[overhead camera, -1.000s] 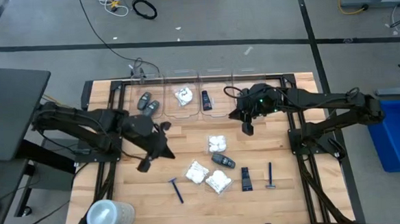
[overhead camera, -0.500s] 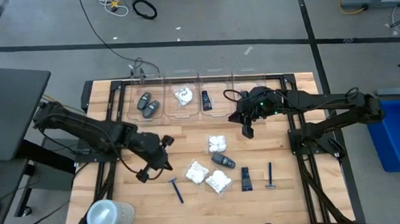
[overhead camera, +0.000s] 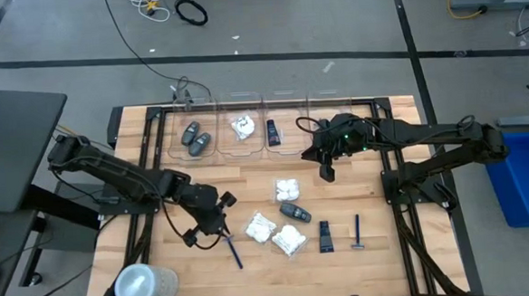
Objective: Pick & Place Travel size toiletries
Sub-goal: Put the left blue razor into the right transparent bin
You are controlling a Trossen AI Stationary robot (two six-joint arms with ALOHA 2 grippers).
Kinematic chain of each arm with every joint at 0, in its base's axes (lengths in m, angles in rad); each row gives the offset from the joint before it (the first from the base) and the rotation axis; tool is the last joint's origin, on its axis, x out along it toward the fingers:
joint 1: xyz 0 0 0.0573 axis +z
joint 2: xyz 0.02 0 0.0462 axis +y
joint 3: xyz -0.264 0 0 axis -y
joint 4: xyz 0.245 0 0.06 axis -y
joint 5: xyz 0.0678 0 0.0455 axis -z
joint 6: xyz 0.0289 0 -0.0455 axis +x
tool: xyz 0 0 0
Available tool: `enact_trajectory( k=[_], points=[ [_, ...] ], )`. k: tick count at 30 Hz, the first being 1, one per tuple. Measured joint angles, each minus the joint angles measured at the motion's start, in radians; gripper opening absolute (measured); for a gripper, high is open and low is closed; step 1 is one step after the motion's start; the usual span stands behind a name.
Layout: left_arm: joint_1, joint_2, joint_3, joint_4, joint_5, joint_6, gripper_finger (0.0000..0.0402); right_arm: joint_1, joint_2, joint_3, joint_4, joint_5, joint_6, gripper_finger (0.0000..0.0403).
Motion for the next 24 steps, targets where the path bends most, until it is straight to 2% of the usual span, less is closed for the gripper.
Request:
enact_trajectory(
  k=[10, 13, 16, 24],
  points=[
    [-0.002, 0.001, -0.010, 0.034, -0.014, -0.015, 0.0068, 0.000, 0.000, 0.000, 0.000, 0.000, 0.000, 0.0046],
    [-0.010, 0.004, -0.010, 0.033, -0.046, -0.084, 0.0068, 0.000, 0.000, 0.000, -0.001, 0.000, -0.001, 0.0046],
    [-0.016, 0.022, -0.002, 0.021, -0.056, -0.134, 0.0068, 0.000, 0.000, 0.000, -0.001, 0.000, -0.001, 0.0046],
    [-0.068, 0.121, 0.042, 0.028, -0.067, -0.140, 0.0068, 0.000, 0.000, 0.000, 0.000, 0.000, -0.001, 0.0046]
  ],
)
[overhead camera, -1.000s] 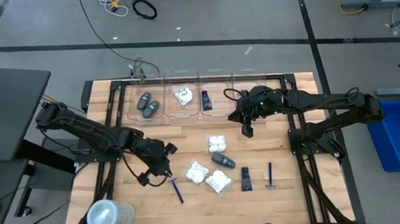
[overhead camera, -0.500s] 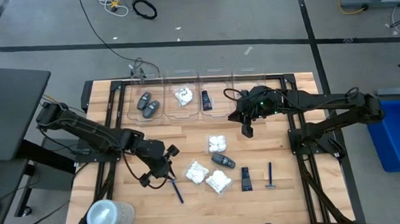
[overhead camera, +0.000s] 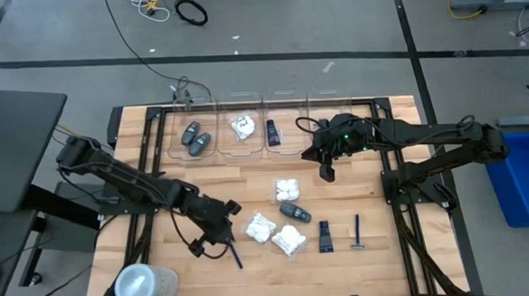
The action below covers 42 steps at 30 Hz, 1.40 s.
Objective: Pick & Place Travel size toiletries
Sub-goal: Put the left blue razor into the right transparent bin
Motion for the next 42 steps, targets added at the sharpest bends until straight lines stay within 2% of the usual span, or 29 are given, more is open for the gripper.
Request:
enact_trajectory(
  k=[6, 16, 19, 30, 42],
  points=[
    [-0.034, 0.075, 0.010, 0.016, 0.005, -0.002, 0.0068, 0.000, 0.000, 0.000, 0.008, 0.000, 0.000, 0.0046],
    [-0.058, 0.077, 0.009, 0.003, -0.034, 0.077, 0.0071, 0.000, 0.000, 0.000, 0.014, 0.002, 0.000, 0.0046],
    [-0.058, 0.077, 0.009, 0.004, -0.037, 0.102, 0.0087, 0.000, 0.000, 0.000, 0.014, 0.002, 0.000, 0.0046],
    [-0.058, 0.077, 0.009, 0.000, -0.044, 0.097, 0.0185, 0.000, 0.000, 0.000, 0.014, 0.003, 0.000, 0.0046],
    [-0.058, 0.110, 0.008, 0.033, 0.022, 0.161, 0.0192, 0.000, 0.000, 0.000, 0.014, 0.002, 0.000, 0.0046]
  ],
)
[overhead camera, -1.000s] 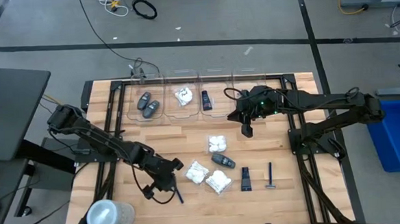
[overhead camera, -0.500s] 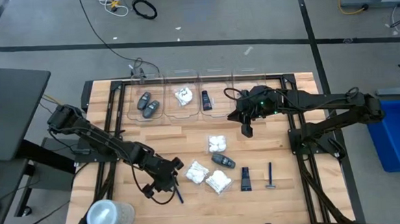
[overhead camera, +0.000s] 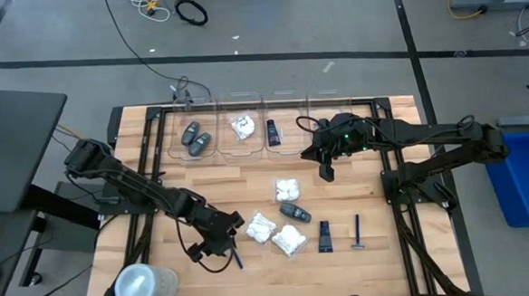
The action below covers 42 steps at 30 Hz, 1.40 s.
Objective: Pick & Place Travel size toiletries
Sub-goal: Put the left blue razor into the right transparent bin
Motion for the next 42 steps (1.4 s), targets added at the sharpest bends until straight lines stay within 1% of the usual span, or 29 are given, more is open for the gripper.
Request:
enact_trajectory(
  k=[9, 13, 20, 27, 29, 35, 42],
  points=[
    [0.000, 0.108, 0.001, 0.035, 0.029, 0.034, 0.0192, 0.000, 0.000, -0.001, -0.010, -0.001, 0.000, 0.0046],
    [0.000, 0.144, 0.001, 0.032, 0.023, 0.053, 0.0192, 0.000, 0.000, -0.001, -0.012, -0.002, 0.000, 0.0046],
    [0.000, 0.169, -0.001, 0.034, -0.028, 0.094, 0.0190, 0.000, 0.000, -0.001, -0.015, -0.002, 0.000, 0.0046],
    [0.004, 0.203, -0.001, 0.034, -0.027, 0.109, 0.0190, 0.000, 0.000, -0.001, -0.018, -0.002, 0.000, 0.0046],
    [0.004, 0.220, 0.002, 0.068, -0.026, 0.107, 0.0190, 0.000, 0.000, -0.001, -0.021, -0.002, 0.000, 0.0046],
    [0.004, 0.259, 0.000, 0.074, -0.020, 0.100, 0.0190, 0.000, 0.000, -0.001, -0.024, -0.002, 0.000, 0.0046],
    [0.004, 0.264, -0.004, 0.073, -0.021, 0.074, 0.0189, 0.000, 0.000, -0.001, -0.027, -0.003, 0.000, 0.0046]
  ],
)
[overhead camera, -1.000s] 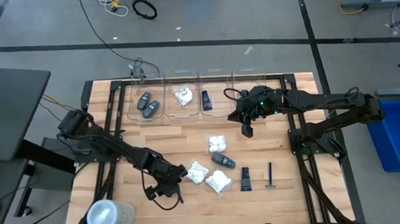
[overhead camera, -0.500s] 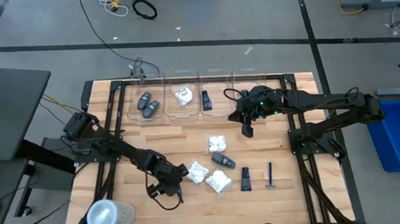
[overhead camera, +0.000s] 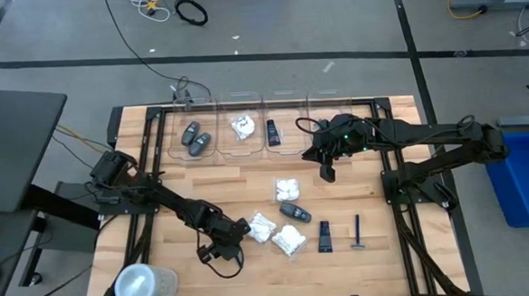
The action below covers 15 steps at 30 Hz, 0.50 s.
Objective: Pick & Place Travel size toiletries
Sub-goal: Put the left blue razor into the right transparent bin
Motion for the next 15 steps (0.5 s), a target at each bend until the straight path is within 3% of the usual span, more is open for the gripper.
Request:
enact_trajectory(
  k=[6, 15],
  points=[
    [0.000, 0.000, 0.000, 0.001, 0.000, -0.004, 0.0186, 0.000, 0.000, 0.000, -0.002, -0.001, 0.000, 0.0046],
    [0.000, -0.001, -0.001, 0.001, 0.004, -0.004, 0.0134, 0.000, 0.000, 0.000, -0.002, -0.001, 0.000, 0.0046]
  ],
)
